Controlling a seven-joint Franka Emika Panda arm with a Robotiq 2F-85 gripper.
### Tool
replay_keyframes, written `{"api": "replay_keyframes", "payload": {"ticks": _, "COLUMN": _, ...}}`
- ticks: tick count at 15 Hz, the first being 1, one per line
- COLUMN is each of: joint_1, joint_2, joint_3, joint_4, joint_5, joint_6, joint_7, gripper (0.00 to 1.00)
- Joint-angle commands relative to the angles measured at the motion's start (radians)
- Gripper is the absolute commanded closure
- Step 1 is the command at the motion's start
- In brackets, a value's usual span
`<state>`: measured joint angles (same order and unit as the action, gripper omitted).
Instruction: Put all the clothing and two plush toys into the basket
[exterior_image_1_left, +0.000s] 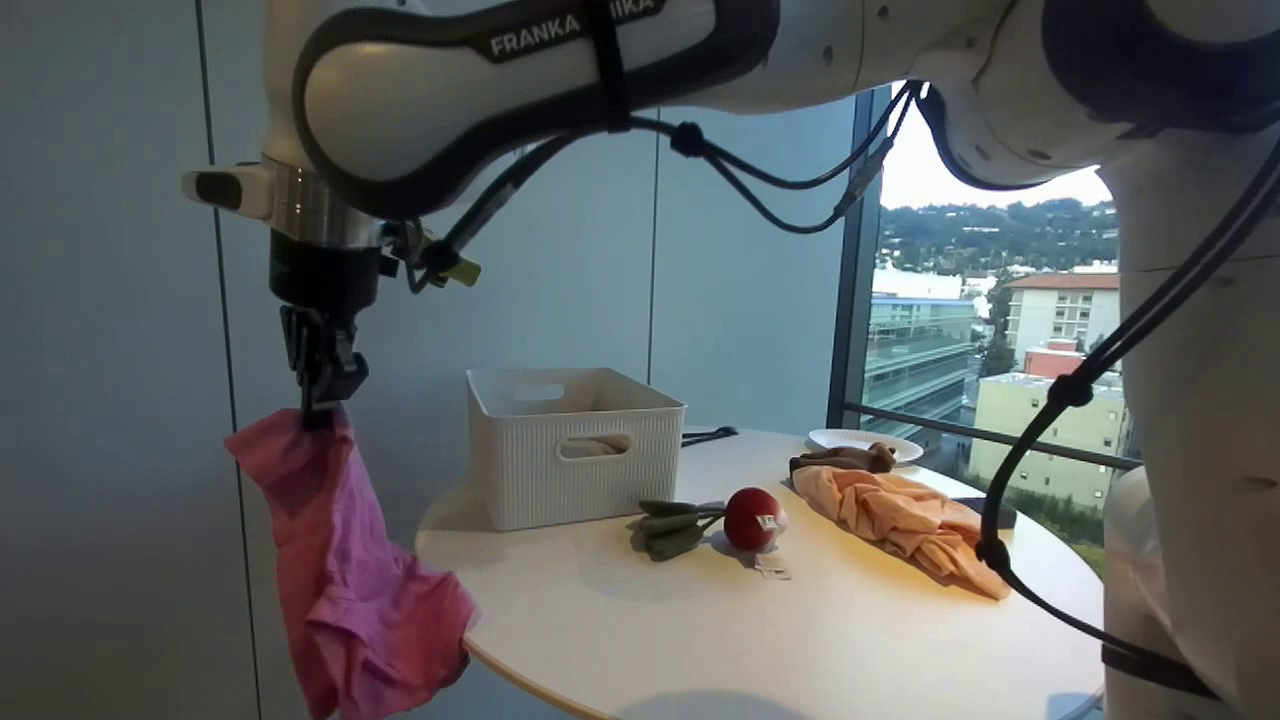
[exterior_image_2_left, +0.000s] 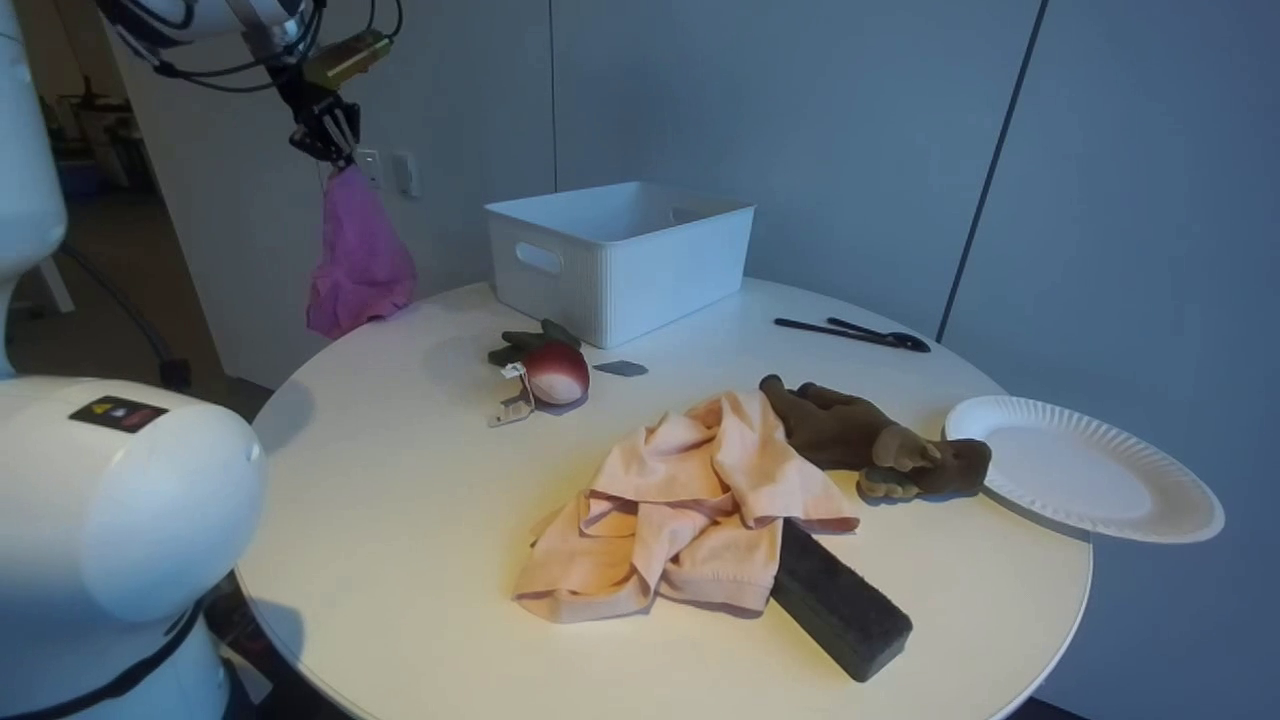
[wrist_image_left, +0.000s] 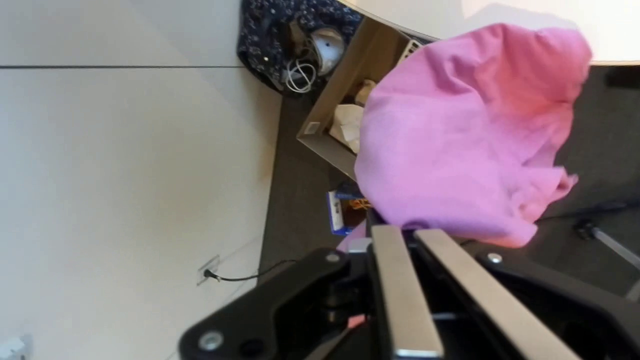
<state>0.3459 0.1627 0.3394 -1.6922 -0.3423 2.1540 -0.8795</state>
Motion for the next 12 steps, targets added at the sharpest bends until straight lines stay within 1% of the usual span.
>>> {"api": "replay_keyframes", "payload": {"ticks": 1, "joint_1": 0.005, "joint_2": 0.092, "joint_3": -0.038, "joint_4": 0.219, "joint_5": -0.072, "joint_6": -0.044, "joint_7": 0.127, "gripper": 0.94}}
{"api": "replay_keyframes", "payload": {"ticks": 2, "joint_1": 0.0, "joint_2": 0.098, "joint_3": -0.049, "joint_4": 0.264, "joint_5": -0.064, "joint_6": -0.065, "joint_7": 0.149, "gripper": 0.94}}
{"api": "replay_keyframes", "payload": {"ticks": 5, "joint_1": -0.03, "joint_2": 0.056, "joint_3": -0.086, "joint_4": 0.353, "joint_5": -0.035, "joint_6": -0.129, "joint_7": 0.2, "gripper": 0.94}}
{"api": "replay_keyframes", "payload": {"ticks": 7, "joint_1": -0.067, "joint_2": 0.016, "joint_3": -0.118, "joint_4": 0.388, "joint_5": -0.027, "joint_6": -0.16, "joint_7": 0.227, "gripper": 0.94}}
{"api": "replay_keyframes", "payload": {"ticks": 12, "joint_1": -0.18, "joint_2": -0.082, "joint_3": -0.225, "joint_4": 0.417, "joint_5": -0.035, "joint_6": -0.188, "joint_7": 0.274, "gripper": 0.94}}
